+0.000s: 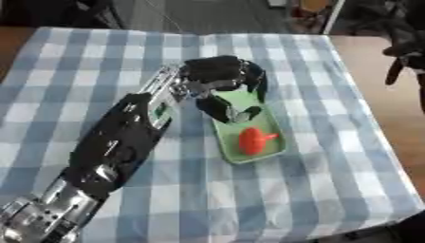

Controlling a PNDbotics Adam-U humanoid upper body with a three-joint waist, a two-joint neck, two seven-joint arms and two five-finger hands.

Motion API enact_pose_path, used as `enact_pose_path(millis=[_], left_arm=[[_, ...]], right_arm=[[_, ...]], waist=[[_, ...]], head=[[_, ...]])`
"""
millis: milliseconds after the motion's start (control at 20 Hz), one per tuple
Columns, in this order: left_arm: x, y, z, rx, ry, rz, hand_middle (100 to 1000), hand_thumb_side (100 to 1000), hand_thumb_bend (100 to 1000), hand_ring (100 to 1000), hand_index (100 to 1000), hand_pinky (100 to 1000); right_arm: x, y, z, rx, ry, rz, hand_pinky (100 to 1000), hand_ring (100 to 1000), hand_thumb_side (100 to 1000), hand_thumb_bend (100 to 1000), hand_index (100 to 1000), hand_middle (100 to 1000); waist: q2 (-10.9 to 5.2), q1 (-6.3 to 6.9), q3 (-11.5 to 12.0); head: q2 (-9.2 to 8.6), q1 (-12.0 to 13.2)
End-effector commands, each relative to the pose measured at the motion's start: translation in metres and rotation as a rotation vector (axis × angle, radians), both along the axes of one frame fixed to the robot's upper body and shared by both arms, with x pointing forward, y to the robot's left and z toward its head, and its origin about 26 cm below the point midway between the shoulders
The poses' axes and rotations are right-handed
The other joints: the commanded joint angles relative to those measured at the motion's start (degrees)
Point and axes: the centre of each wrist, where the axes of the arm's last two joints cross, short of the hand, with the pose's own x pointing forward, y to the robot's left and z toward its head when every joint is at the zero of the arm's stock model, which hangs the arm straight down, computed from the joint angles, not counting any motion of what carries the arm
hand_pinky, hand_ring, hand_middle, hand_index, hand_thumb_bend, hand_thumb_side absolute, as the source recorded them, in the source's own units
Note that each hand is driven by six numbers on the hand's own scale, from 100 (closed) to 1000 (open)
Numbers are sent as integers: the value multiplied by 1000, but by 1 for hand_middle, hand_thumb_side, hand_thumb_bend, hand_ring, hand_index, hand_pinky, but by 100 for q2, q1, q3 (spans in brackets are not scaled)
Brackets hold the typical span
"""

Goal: Pick up objects on the table and place them in the box.

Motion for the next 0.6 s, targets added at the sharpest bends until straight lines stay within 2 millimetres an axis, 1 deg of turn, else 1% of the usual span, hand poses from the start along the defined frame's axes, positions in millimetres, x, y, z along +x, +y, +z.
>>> enact_pose_path(millis=[50,450,600], left_arm=[[2,-1,8,4,-30,-19,673,636,716,534,685,403],[2,-1,6,4,-33,-15,670,633,689,531,681,401],[2,0,5,0,-30,-10,671,642,668,532,679,417]], right_arm=[[1,0,11,-8,-33,6,321,674,685,100,845,611],[1,-1,11,-8,-33,3,321,674,685,100,845,612],[0,-1,11,-8,-33,2,320,673,684,100,845,611]], waist=[[-58,8,-14],[-58,2,-5],[-55,2,-1]], head=[[1,26],[1,23],[1,18]])
